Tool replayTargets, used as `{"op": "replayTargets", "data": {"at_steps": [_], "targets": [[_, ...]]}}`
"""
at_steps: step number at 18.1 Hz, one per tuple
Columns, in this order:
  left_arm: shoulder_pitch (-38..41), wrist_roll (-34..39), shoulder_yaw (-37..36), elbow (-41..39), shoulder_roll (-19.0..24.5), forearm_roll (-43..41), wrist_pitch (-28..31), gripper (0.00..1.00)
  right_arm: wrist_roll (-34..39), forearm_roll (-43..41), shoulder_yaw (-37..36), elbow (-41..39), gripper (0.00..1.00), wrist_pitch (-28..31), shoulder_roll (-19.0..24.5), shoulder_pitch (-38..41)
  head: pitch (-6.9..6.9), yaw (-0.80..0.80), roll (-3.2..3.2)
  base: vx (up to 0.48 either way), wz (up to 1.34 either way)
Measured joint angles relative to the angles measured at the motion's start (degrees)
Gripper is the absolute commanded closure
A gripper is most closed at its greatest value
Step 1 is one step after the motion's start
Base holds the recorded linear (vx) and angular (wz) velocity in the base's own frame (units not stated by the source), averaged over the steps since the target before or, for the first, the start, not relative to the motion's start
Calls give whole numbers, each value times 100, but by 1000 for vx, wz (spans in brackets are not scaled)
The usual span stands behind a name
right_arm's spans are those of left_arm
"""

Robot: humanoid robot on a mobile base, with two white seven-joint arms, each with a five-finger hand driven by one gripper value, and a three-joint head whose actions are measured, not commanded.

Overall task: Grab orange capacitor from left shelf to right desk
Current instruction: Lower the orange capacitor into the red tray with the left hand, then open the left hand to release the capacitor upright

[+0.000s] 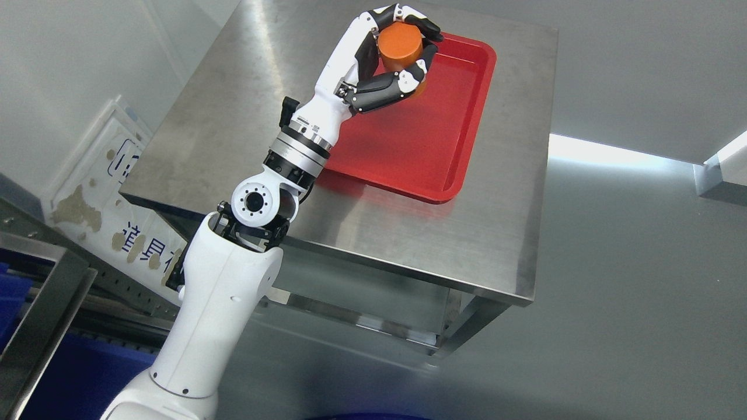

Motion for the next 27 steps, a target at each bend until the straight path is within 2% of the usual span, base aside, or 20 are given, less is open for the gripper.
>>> {"op": "replayTargets", "data": {"at_steps": [11, 18, 22, 23, 24, 25, 26, 27], "targets": [[-106, 180, -223, 740, 0, -91, 327, 93, 0, 0, 0, 0, 0, 0, 0, 1, 0, 0, 0, 84, -20], [-28, 166, -343, 981, 0, -93, 425, 71, 0, 0, 0, 0, 0, 0, 0, 3, 1, 0, 0, -12, -27], [-15, 153, -309, 1049, 0, -91, 453, 66, 0, 0, 0, 0, 0, 0, 0, 2, 1, 0, 0, -5, 15], [-13, 145, -289, 1064, 0, -90, 462, 59, 0, 0, 0, 0, 0, 0, 0, 2, 1, 0, 0, 0, 0], [-13, 143, -270, 1073, 0, -89, 469, 47, 0, 0, 0, 0, 0, 0, 0, 2, 1, 0, 0, 0, 0], [-14, 134, -249, 1079, 0, -88, 473, 26, 0, 0, 0, 0, 0, 0, 0, 2, 1, 0, 0, 0, 0], [-22, 124, -229, 1079, 0, -86, 484, 10, 0, 0, 0, 0, 0, 0, 0, 2, 1, 0, 0, 0, 0], [-49, 106, -207, 1071, 0, -85, 504, 4, 0, 0, 0, 0, 0, 0, 0, 2, 1, 0, 0, 0, 0]]}}
